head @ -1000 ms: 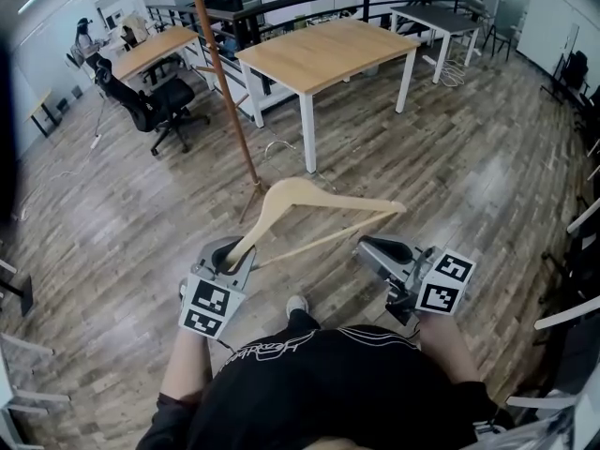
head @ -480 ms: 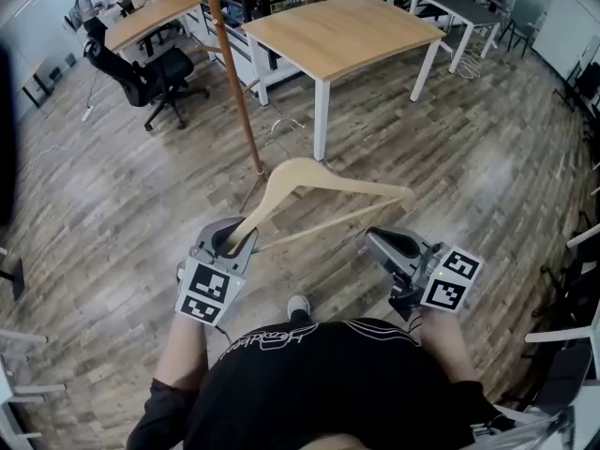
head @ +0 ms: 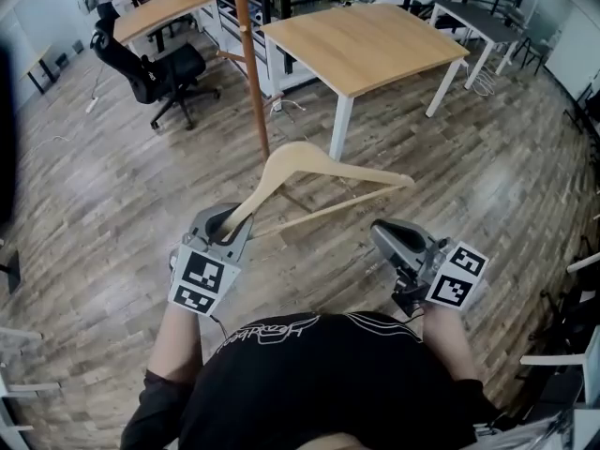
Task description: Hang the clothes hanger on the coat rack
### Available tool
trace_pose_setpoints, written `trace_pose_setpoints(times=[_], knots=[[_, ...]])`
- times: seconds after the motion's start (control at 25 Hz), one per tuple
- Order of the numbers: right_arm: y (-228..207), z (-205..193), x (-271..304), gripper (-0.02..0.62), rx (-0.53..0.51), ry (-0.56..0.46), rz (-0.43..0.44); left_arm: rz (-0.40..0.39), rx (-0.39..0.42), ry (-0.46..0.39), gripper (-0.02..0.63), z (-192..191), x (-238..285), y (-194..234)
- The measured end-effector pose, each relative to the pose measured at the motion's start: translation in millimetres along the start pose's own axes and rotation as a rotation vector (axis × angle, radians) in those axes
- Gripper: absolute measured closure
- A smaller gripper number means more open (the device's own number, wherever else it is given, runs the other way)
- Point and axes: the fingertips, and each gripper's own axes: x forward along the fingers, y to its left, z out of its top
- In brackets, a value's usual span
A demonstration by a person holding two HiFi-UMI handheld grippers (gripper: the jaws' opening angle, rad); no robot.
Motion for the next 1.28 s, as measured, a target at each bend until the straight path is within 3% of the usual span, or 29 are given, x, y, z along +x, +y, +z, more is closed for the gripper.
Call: trace_pose_setpoints(times=[0.36,0.68,1.0,1.28], knots=[[-36.3,6.9,28.8,0.554,0.03,0.034,0.037,0.033,-0.049,0.029,0.534,-10.3,26.8,28.6],[-112.7,49.4,54.1,0.554,0.043,0.046,0.086,0.066,-0.069,0.055,0.534,7.5,90.0,58.6],[-191.4,90.6,87.3,0.554,0.032,0.079,0.154,0.16,-0.079,0.07,0.534,26.5,145.6,102.0],[-204.0,107.2,118.9,0.554,0.001,0.091,0.249,0.254,-0.067,0.063,0.534,26.6,148.0,127.5]])
